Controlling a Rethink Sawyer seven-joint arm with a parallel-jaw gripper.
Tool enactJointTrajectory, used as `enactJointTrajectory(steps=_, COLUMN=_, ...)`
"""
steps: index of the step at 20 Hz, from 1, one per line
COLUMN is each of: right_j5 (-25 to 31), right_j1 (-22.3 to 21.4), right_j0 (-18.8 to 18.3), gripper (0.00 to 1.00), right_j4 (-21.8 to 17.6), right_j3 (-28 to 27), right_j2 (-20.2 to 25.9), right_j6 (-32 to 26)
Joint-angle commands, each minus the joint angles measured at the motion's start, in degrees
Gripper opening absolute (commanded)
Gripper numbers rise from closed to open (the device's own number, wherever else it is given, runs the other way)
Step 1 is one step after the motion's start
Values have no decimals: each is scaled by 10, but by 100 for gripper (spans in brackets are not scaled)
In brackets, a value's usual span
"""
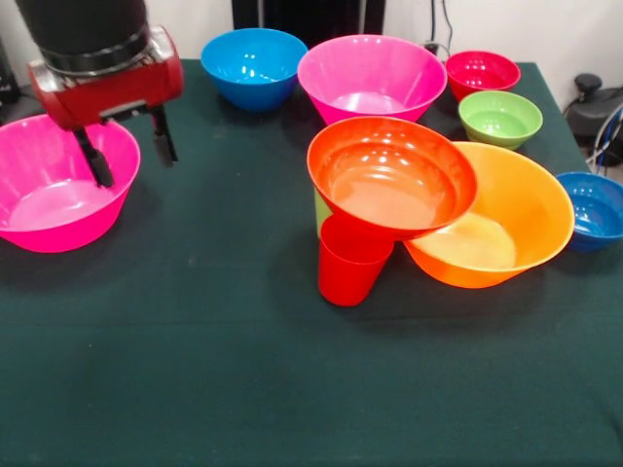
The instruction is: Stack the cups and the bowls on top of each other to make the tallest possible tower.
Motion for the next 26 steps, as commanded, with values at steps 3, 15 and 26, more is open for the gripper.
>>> enactJointTrajectory(steps=3, right_j5=9, right_j1=61, right_j0=57, gripper=100, right_j4=-20, right_j3=-31, right_j2=-55, right_j6=98)
enactJointTrajectory(steps=15, right_j5=18, right_j1=77, right_j0=79, gripper=100, right_j4=-25, right_j3=-40, right_j2=-110, right_j6=74)
enactJointTrajectory(steps=26, right_j5=7, right_j1=-8, right_j0=89, gripper=100, right_j4=-1, right_j3=4, right_j2=-131, right_j6=67)
